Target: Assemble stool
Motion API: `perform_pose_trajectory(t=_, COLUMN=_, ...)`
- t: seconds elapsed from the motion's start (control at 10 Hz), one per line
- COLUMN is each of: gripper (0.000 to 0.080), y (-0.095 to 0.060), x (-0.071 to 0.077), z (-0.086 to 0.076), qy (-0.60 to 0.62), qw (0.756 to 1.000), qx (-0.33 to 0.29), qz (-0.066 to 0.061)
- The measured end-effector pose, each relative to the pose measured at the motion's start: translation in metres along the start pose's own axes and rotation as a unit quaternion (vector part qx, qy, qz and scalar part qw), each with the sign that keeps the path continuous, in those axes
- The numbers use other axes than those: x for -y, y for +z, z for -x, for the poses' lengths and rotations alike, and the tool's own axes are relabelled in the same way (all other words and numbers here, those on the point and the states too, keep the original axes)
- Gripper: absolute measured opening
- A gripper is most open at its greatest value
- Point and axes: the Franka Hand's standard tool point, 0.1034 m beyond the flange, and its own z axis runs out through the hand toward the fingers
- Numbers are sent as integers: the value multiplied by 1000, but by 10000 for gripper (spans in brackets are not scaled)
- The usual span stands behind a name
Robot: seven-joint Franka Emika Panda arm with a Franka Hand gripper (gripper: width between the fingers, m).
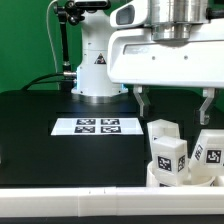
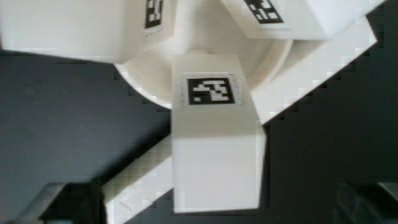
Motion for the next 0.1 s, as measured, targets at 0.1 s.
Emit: perform_pose_trajectory(t=0.1, gripper=649, y=0, x=0, z=0, qy=0, qw=1000, qx=0, qz=0)
